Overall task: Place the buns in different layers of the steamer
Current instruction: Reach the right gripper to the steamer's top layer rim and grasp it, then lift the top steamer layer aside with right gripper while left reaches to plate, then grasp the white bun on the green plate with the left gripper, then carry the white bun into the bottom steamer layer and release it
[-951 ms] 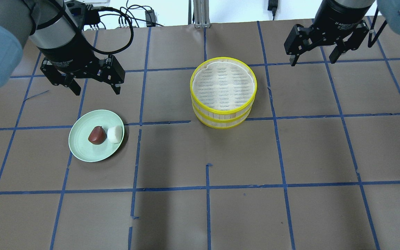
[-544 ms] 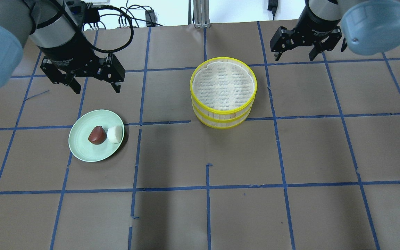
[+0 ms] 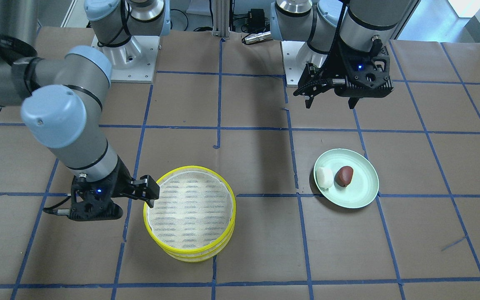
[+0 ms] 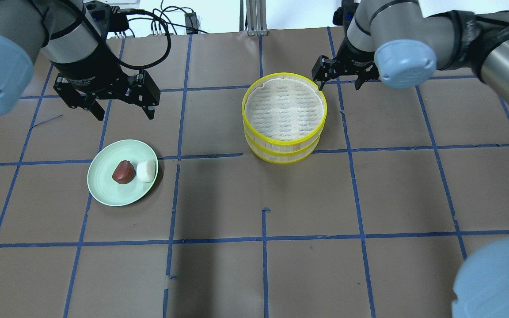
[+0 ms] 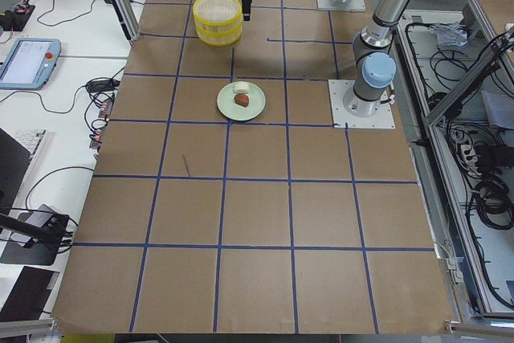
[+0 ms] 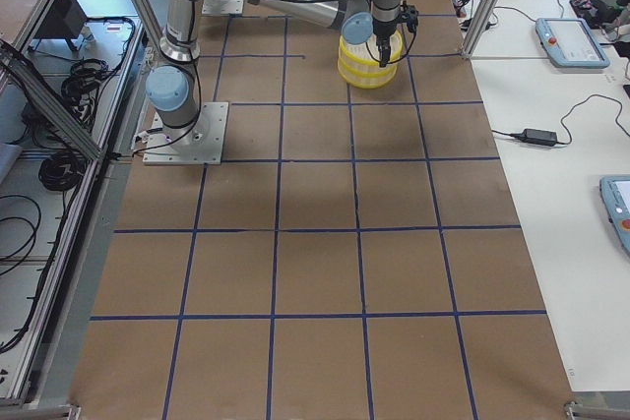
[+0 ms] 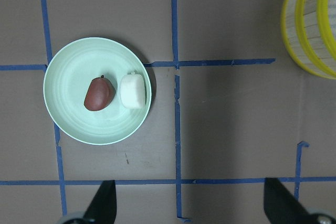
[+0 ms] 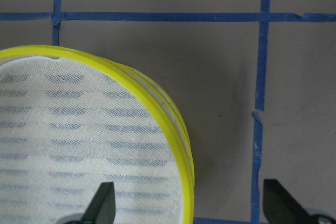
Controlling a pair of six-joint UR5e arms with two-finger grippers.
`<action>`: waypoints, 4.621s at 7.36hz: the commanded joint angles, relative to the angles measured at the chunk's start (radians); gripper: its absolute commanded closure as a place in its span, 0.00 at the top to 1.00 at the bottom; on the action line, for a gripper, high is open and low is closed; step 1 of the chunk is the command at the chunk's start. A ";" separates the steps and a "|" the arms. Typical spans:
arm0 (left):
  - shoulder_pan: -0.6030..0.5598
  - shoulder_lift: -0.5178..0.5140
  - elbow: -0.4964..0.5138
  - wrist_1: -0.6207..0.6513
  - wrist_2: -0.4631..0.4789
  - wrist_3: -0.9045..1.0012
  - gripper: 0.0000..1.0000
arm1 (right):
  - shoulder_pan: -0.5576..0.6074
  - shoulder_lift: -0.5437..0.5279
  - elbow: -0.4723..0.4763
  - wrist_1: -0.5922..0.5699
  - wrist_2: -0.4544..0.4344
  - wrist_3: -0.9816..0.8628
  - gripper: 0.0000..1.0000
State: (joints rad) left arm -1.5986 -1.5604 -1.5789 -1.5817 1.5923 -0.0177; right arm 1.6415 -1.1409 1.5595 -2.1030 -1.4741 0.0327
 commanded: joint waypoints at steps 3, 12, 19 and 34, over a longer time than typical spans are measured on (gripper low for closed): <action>-0.001 -0.001 0.000 0.000 0.000 -0.001 1.00 | 0.021 0.035 0.047 -0.046 -0.043 -0.003 0.11; 0.183 -0.033 -0.082 0.018 0.000 0.272 0.96 | -0.059 -0.150 0.004 0.182 -0.066 -0.120 0.09; 0.256 -0.323 -0.325 0.487 -0.060 0.386 0.88 | -0.308 -0.402 -0.004 0.610 -0.126 -0.319 0.10; -0.140 -0.407 0.008 0.463 -0.354 -0.309 0.06 | -0.382 -0.418 -0.036 0.635 -0.112 -0.376 0.13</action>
State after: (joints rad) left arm -1.6249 -1.9184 -1.5786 -1.2612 1.3271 -0.1203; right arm 1.2592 -1.5580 1.5255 -1.4712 -1.5831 -0.3435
